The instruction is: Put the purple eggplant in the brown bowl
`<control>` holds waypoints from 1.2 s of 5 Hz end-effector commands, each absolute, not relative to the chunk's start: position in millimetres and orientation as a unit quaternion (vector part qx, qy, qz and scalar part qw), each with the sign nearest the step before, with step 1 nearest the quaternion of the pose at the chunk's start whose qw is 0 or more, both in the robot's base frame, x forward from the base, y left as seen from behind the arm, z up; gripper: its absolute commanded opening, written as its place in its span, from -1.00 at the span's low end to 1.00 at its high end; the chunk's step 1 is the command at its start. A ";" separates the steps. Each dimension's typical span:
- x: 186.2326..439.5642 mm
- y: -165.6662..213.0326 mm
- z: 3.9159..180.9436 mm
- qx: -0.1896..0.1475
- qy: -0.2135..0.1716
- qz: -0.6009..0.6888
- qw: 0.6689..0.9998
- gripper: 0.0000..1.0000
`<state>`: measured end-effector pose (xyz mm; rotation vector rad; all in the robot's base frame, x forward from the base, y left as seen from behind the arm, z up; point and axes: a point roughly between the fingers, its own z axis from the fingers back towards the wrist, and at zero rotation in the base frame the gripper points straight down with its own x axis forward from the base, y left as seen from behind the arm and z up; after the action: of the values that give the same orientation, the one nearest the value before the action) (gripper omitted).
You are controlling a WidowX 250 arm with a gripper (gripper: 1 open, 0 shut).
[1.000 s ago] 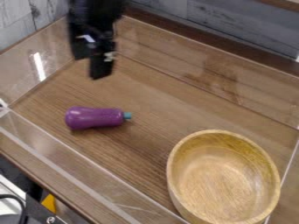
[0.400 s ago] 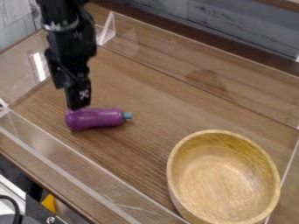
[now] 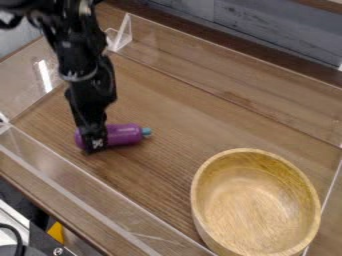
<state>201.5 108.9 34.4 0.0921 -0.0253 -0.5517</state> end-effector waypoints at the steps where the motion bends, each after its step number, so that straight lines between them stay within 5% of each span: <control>1: 206.7 121.7 25.7 0.066 -0.042 -0.273 0.959 1.00; 6: 202.3 124.9 26.6 0.045 -0.069 -0.300 0.950 1.00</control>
<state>198.4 119.7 20.0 0.0666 -0.1202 -0.6085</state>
